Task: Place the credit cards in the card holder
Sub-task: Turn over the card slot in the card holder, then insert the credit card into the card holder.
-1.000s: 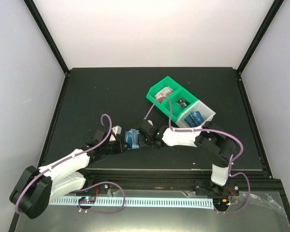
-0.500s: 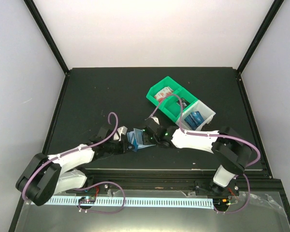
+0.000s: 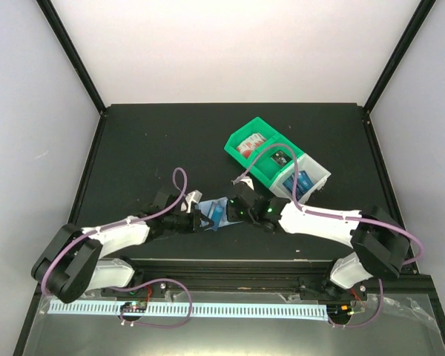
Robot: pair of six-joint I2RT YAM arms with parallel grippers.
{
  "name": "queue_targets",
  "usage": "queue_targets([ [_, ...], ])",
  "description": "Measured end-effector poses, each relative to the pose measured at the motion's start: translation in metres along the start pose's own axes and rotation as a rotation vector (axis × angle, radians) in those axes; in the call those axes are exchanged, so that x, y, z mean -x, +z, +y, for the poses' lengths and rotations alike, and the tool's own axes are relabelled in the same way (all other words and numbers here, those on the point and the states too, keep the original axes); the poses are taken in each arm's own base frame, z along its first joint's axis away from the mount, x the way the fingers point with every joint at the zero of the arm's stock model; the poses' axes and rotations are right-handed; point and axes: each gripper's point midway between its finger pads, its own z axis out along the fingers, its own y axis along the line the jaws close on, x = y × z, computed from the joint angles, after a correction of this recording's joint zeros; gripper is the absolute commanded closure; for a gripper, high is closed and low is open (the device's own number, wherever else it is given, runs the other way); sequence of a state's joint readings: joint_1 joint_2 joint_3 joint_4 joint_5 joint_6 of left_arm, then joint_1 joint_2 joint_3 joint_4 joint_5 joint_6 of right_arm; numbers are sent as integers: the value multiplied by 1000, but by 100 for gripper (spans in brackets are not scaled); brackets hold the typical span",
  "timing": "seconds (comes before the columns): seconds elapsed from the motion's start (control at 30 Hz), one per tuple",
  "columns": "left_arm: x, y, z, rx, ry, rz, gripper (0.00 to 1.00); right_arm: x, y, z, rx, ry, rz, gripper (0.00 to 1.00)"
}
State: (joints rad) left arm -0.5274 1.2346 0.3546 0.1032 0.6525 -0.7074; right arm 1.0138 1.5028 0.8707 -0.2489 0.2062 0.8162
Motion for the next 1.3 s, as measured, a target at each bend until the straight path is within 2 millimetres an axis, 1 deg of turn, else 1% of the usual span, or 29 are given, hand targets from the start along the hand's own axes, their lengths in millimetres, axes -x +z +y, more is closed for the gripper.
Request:
queue_targets([
  [0.1, -1, 5, 5, 12, -15, 16, 98, 3, -7, 1, 19, 0, -21, 68],
  [0.2, -4, 9, 10, 22, -28, 31, 98, 4, -11, 3, 45, -12, -30, 67],
  [0.33, 2, 4, 3, 10, -9, 2, 99, 3, -11, 12, 104, -13, -24, 62],
  [0.43, 16, -8, -15, -18, 38, -80, 98, -3, -14, 14, 169, 6, -22, 53],
  [0.47, 21, -15, -23, -34, 54, -115, 98, -5, -17, 14, 195, 12, -23, 48],
  [0.53, 30, -27, -39, -69, 87, -174, 98, -4, -24, 15, 241, 38, -37, 35],
  [0.57, 33, -33, -46, -86, 98, -201, 99, -1, -30, 17, 278, 44, -54, 31],
  [0.63, 37, -44, -60, -122, 117, -244, 99, 5, -45, 22, 359, 66, -100, 25],
  [0.7, 39, -55, -72, -158, 133, -278, 99, 9, -59, 27, 438, 92, -142, 24],
  [0.77, 40, -68, -87, -203, 159, -315, 99, 14, -75, 35, 524, 110, -180, 23],
  [0.87, 39, -87, -109, -273, 199, -361, 99, 24, -90, 52, 625, 130, -200, 24],
  [0.97, 37, -100, -124, -332, 217, -383, 98, 29, -98, 66, 706, 153, -197, 30],
  [1.07, 33, -108, -135, -378, 218, -387, 98, 31, -103, 77, 771, 179, -184, 38],
  [1.17, 30, -115, -144, -425, 214, -389, 98, 34, -112, 88, 847, 202, -177, 43],
  [1.27, 24, -118, -147, -462, 201, -375, 98, 36, -120, 96, 908, 204, -172, 49],
  [1.3, 22, -118, -147, -470, 197, -371, 98, 35, -121, 99, 925, 208, -163, 54],
])
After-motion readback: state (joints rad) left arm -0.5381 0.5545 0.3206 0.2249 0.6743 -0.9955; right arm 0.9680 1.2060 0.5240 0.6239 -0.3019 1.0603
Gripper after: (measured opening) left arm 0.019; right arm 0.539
